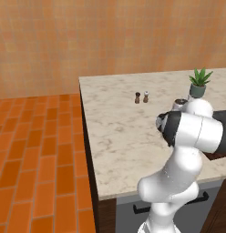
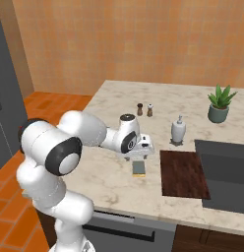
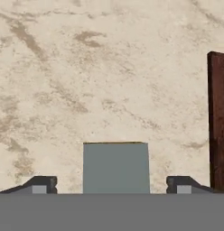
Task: Pick up the sponge from the counter and clean the cutting board by briefly scrubbing or pressing down on the cutting board. Once finished, release the sponge.
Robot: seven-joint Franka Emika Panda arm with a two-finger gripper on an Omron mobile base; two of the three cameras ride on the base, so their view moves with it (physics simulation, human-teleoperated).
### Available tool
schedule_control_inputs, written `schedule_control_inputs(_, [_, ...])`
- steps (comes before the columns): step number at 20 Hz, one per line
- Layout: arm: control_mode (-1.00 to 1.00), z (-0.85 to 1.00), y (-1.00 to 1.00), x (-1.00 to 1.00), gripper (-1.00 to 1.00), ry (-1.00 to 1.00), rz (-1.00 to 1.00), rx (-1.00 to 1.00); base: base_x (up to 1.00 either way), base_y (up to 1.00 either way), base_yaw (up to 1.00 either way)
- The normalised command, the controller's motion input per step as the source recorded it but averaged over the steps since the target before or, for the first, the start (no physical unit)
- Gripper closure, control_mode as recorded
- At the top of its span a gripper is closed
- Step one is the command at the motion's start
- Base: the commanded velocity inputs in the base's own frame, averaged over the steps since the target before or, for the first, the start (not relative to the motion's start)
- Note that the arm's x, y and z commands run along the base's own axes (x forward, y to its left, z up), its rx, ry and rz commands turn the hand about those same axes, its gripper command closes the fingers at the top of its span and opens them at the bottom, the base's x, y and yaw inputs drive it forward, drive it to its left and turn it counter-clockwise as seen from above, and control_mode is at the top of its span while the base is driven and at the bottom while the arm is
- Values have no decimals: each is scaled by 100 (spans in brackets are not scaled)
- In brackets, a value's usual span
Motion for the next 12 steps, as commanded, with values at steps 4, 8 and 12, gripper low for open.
schedule_control_inputs(4, [-100, 100, 6, -80, -100, -26, 0, 0, 0, 0, 0])
schedule_control_inputs(8, [-100, 100, -1, -100, -100, -45, -5, 0, 0, 0, 0])
schedule_control_inputs(12, [-100, 100, -3, -100, -100, -50, -7, 0, 0, 0, 0])
